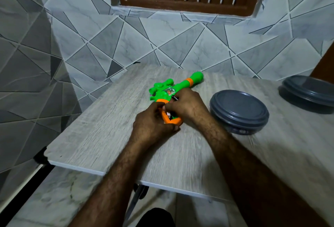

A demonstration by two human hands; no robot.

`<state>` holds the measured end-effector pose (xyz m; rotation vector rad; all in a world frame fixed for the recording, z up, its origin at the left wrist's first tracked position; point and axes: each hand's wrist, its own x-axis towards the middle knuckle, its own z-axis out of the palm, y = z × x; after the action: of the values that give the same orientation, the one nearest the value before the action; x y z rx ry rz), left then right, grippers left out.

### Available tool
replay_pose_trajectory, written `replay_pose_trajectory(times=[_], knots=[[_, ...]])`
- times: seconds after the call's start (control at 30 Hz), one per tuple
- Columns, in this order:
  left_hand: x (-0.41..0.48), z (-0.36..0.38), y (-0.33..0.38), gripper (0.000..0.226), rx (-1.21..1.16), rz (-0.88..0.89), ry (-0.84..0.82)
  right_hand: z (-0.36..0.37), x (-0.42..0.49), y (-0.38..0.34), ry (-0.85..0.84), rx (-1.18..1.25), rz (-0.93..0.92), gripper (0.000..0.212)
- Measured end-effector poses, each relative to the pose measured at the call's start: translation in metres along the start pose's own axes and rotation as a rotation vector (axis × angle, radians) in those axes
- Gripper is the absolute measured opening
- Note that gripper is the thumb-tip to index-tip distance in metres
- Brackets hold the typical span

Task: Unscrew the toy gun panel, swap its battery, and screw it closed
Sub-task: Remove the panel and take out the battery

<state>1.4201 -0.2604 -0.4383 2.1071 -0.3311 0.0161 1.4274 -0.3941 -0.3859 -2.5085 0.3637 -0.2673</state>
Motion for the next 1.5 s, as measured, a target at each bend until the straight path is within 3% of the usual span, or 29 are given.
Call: replay_pose_trajectory(times=[0.13,0.37,0.57,0.7,0.83,1.07,1.2,1.5], knots=[[0.002,0.000,-0.001,0.086,0.015,-0.009,0.005,-0.027,0.005,0.005,0.057,0.050,0.047,0.033],[0.002,0.001,0.000,0.089,0.038,-0.011,-0.007,-0.029,-0.007,0.019,-0.051,-0.301,0.132,0.033],[0.002,0.001,0.000,0.087,0.026,0.000,-0.008,-0.021,-0.016,0.019,-0.095,-0.390,0.112,0.040],[0.001,0.001,0.001,0.086,0.008,0.008,-0.015,-0.022,-0.016,0.024,-0.091,-0.375,0.097,0.035],[0.003,0.002,-0.001,0.087,0.032,0.017,-0.004,-0.027,-0.020,0.018,0.020,-0.272,-0.083,0.025],[0.006,0.004,-0.003,0.088,0.053,0.013,0.008,-0.010,-0.021,0.003,-0.204,-0.318,-0.225,0.051],[0.007,0.004,-0.005,0.087,0.044,0.005,0.016,-0.016,-0.024,0.002,-0.257,-0.328,-0.245,0.044],[0.007,0.004,-0.005,0.088,0.029,0.011,0.014,-0.017,-0.023,0.013,-0.156,-0.222,-0.221,0.024]])
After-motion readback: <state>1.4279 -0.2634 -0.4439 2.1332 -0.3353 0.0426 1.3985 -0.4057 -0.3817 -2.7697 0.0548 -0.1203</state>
